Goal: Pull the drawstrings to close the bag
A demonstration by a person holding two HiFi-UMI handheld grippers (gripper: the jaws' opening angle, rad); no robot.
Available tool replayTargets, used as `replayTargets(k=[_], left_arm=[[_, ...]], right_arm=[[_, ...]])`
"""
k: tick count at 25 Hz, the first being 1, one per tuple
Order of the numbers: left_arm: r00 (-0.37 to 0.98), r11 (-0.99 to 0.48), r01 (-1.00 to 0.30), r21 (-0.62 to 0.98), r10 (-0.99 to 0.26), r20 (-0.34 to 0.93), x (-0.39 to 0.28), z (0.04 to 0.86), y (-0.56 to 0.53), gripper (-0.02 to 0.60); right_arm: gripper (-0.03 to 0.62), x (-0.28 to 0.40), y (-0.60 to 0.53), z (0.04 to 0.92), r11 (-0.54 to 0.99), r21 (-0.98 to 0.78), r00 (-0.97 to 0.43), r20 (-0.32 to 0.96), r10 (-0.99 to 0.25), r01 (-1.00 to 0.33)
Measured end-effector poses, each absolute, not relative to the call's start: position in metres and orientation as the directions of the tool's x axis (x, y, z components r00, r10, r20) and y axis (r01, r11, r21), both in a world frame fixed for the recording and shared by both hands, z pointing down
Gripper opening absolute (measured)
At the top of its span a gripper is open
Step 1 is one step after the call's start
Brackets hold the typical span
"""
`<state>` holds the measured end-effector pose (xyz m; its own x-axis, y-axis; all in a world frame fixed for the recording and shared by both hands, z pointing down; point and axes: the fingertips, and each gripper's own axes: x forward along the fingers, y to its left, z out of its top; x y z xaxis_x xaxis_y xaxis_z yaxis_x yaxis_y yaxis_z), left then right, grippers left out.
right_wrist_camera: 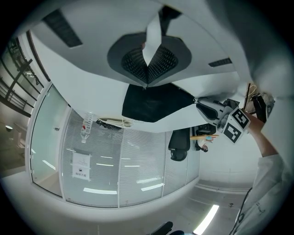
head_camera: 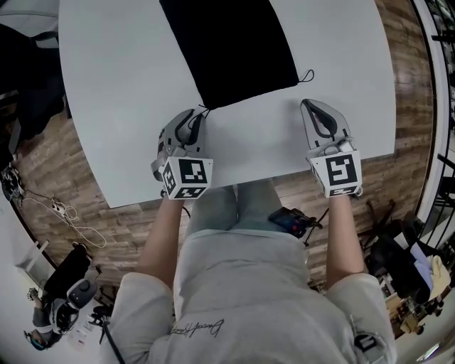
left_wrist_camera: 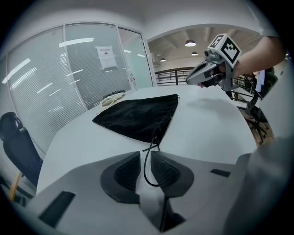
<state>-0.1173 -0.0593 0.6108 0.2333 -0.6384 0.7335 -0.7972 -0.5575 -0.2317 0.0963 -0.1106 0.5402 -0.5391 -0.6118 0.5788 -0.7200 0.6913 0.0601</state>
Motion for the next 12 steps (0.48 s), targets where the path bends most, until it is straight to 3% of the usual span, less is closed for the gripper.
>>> replayTargets(k=[5,12], left_arm=[[0.238,-0.562,-0.795,-0.228,-0.635,0.735,-0.109,0.612,-0.056,0.017],[0.248,-0.563,-0.793,-0.231,-0.645,0.723,-0.113,0.604,-0.057,0.012]], right_arm=[[0.014,0.099,-0.116,0.544,0.702,0.087,-0.532,0.589,-0.609,-0.707],[0.014,0.109,-0.127,0.558,0.727,0.203,-0.485,0.625,-0.611,-0.655]])
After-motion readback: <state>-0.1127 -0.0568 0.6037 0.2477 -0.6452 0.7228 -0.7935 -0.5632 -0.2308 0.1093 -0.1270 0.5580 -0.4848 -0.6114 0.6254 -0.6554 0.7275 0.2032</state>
